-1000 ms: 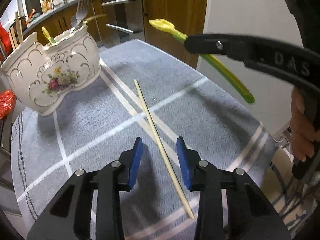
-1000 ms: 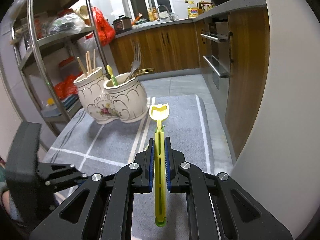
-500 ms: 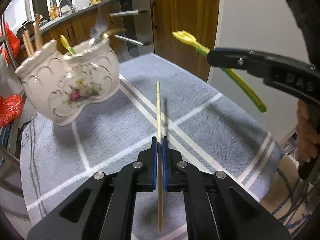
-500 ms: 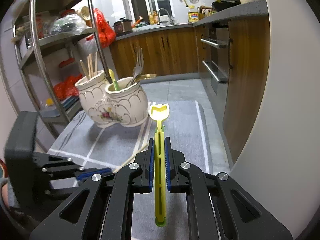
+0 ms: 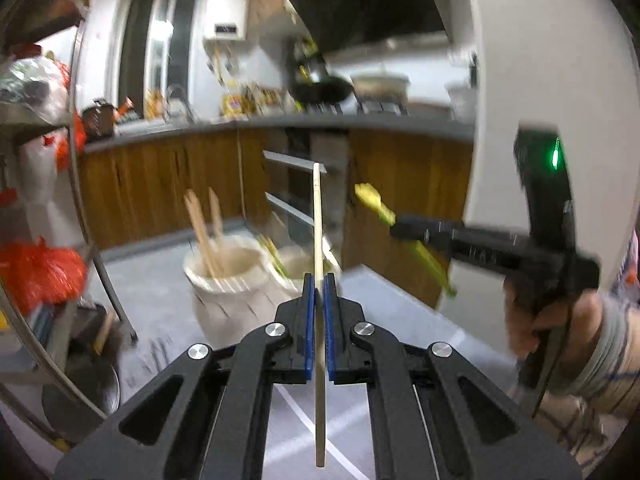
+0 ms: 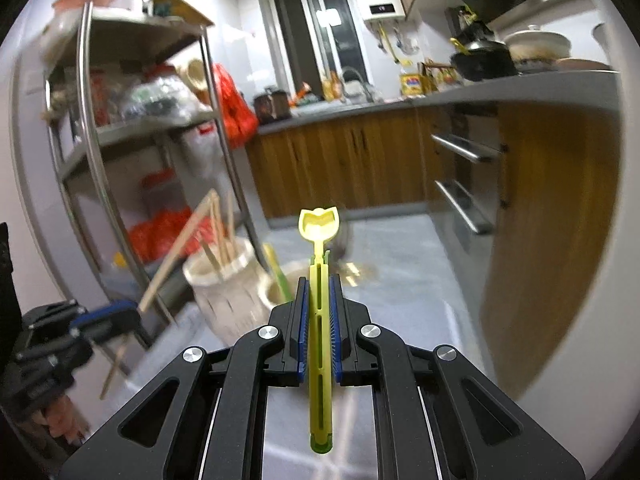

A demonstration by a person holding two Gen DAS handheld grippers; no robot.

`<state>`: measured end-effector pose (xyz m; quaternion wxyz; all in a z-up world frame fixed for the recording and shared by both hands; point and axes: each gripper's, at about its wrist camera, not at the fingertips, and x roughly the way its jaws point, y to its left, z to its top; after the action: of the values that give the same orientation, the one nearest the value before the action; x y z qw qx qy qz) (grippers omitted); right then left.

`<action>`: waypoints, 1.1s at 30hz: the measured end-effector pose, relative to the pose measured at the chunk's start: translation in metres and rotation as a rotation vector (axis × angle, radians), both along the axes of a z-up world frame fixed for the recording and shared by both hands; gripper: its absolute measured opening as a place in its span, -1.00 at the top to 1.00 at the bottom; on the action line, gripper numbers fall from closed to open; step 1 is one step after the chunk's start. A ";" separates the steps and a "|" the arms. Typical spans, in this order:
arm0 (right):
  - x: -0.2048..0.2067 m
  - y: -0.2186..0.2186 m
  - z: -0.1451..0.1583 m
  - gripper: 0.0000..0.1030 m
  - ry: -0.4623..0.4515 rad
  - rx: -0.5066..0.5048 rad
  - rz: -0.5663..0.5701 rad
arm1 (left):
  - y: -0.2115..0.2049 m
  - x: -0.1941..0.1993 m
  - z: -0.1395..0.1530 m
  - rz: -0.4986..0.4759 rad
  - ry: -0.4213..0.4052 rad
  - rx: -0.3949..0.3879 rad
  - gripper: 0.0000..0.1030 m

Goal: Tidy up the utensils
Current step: 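Lower chopstick into tall pot with left gripper while right gripper lowers spoon into short pot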

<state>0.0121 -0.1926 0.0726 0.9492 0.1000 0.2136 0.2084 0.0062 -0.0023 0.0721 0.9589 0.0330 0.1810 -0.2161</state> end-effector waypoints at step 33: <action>0.079 0.072 -0.047 0.80 -0.161 -0.055 0.026 | 0.039 0.131 -0.043 0.037 -0.064 -0.274 0.92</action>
<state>0.0911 -0.1207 0.0256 0.9628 0.0541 0.1434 0.2224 0.1376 0.0371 0.0295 0.9635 -0.0945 0.1195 -0.2201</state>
